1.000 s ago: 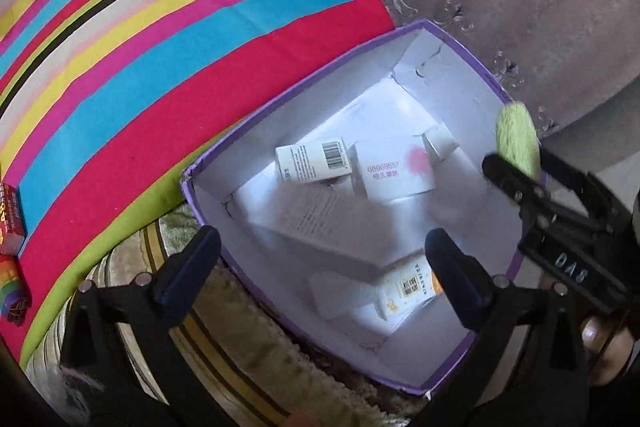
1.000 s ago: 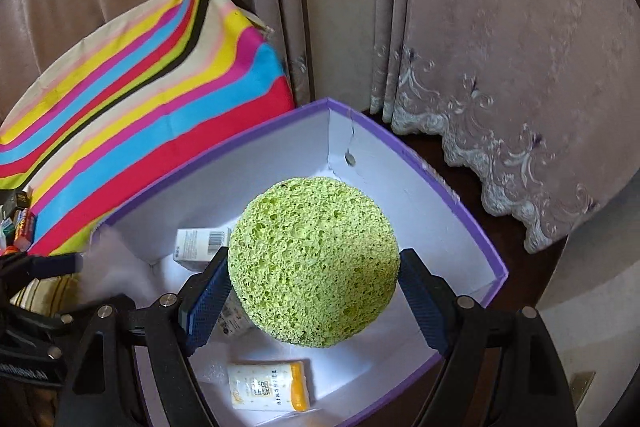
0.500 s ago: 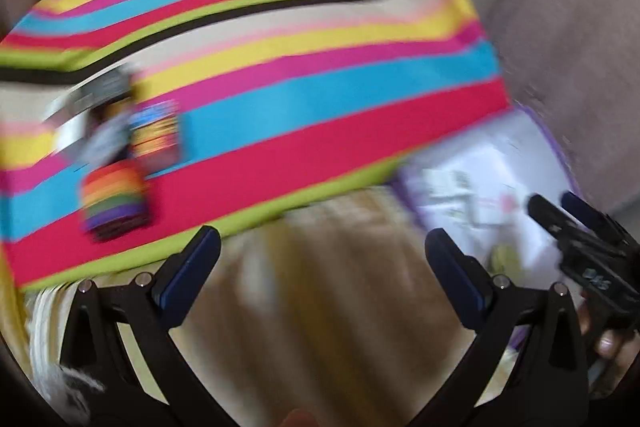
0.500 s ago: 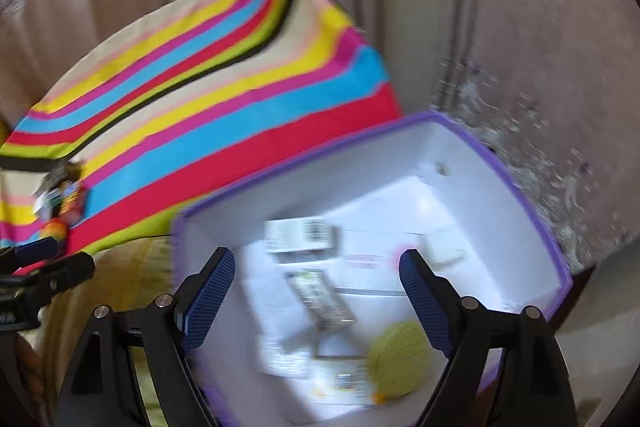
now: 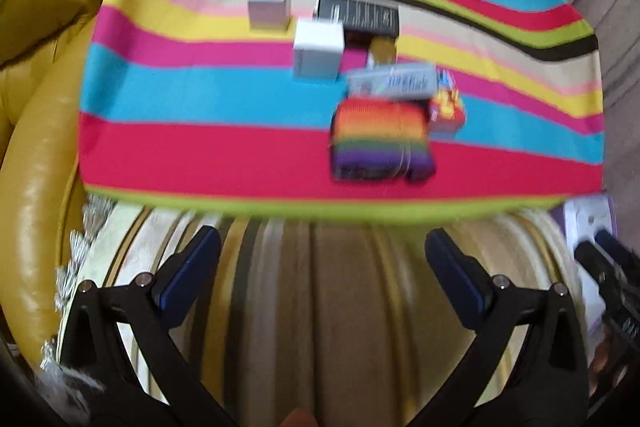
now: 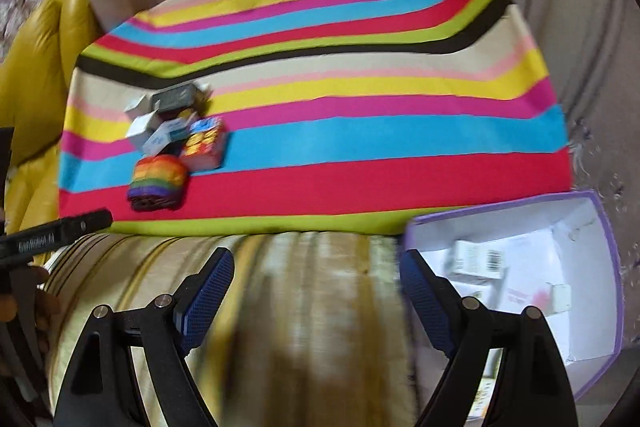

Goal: Organize objects
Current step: 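Move both open tools back over the remaining items on the cloth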

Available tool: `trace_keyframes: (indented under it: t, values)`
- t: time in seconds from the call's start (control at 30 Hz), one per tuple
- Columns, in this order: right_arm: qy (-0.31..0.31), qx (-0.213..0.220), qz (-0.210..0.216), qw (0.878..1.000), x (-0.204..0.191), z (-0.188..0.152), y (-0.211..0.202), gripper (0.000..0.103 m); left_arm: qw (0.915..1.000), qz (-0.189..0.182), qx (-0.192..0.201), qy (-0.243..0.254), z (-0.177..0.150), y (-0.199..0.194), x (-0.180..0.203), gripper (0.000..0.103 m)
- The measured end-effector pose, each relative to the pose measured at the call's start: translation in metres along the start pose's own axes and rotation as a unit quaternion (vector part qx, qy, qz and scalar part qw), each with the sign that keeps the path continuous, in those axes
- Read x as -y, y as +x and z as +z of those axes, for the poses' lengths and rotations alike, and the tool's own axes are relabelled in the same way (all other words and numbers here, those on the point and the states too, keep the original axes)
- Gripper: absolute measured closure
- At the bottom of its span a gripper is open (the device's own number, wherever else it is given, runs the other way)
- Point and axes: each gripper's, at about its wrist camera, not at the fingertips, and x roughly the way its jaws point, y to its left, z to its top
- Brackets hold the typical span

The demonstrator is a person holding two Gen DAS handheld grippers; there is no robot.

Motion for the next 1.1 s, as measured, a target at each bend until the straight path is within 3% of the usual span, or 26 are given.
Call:
trace_keyframes:
  t: [0.07,0.3,0.63,1.1]
  values:
    - [-0.005,-0.009,0.02,1.0,-0.014,-0.001,0.006,0.017,0.9999,0.002,-0.013,0.008,-0.014,-0.002,0.0,0.0]
    - [-0.042,-0.019,0.024,0.999,-0.056,-0.015,0.01,0.017,0.9979,0.031,0.034,0.046,-0.043,-0.005,0.008,0.0]
    - [-0.034,-0.027,0.014,0.999,-0.047,-0.022,0.014,0.017,0.999,0.004,0.031,0.034,-0.039,-0.002,0.0,0.0]
    - [-0.042,-0.027,0.0,0.999,-0.054,-0.022,0.019,0.015,0.9984,0.012,0.038,0.04,-0.042,-0.002,0.001,0.0]
